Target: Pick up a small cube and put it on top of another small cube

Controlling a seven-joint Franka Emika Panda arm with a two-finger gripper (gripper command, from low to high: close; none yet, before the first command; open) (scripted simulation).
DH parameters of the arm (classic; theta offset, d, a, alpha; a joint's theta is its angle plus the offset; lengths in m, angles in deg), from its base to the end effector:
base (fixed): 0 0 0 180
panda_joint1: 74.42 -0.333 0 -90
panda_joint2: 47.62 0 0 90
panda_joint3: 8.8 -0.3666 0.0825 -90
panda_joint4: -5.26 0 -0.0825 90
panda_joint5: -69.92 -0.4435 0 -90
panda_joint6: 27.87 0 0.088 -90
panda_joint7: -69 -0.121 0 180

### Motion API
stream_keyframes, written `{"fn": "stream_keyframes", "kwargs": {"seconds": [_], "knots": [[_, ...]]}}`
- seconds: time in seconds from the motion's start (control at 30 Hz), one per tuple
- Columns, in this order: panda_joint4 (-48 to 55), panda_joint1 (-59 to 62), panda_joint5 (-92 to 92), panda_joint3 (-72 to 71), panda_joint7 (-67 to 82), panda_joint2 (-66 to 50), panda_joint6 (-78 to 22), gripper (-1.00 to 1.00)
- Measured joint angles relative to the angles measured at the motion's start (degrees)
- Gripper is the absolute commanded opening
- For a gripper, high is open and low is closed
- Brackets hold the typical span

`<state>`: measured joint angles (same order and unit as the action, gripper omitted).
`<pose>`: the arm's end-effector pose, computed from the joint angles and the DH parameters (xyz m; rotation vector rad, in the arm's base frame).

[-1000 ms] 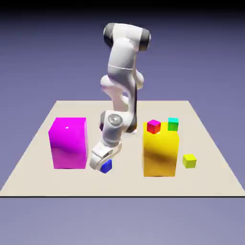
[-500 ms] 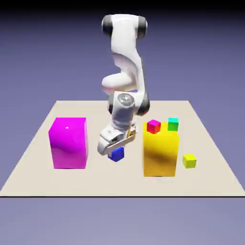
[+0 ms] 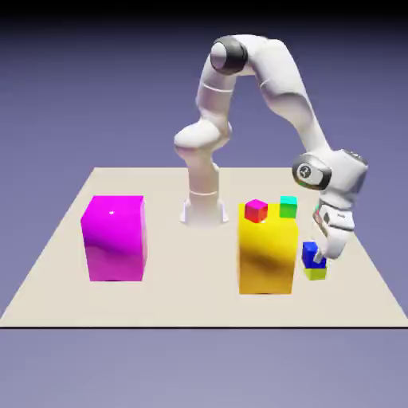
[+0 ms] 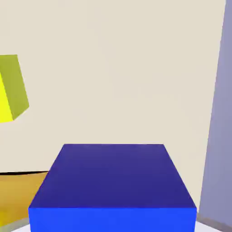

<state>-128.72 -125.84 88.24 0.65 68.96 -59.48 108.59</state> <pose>0.4081 0.3563 0.2227 2.5236 1.3516 -0.0983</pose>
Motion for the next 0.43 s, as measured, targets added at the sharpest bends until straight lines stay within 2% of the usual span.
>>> {"fn": "stream_keyframes", "kwargs": {"seconds": [0.1, 0.2, 0.33, 0.37, 0.43], "knots": [[-4.58, 2.12, 1.54, -6.23, 6.07, 3.24, -0.13, -1.00], [-2.55, 0.58, 2.93, -9.57, 6.91, 3.10, 1.06, -1.00], [-2.97, 0.54, 7.02, -7.28, 3.69, -5.20, 9.72, -1.00], [-3.00, 0.54, 7.36, -7.09, 3.42, -5.89, 10.44, 1.00], [-3.00, 0.53, 7.41, -7.08, 3.38, -5.89, 10.49, 1.00]]}}
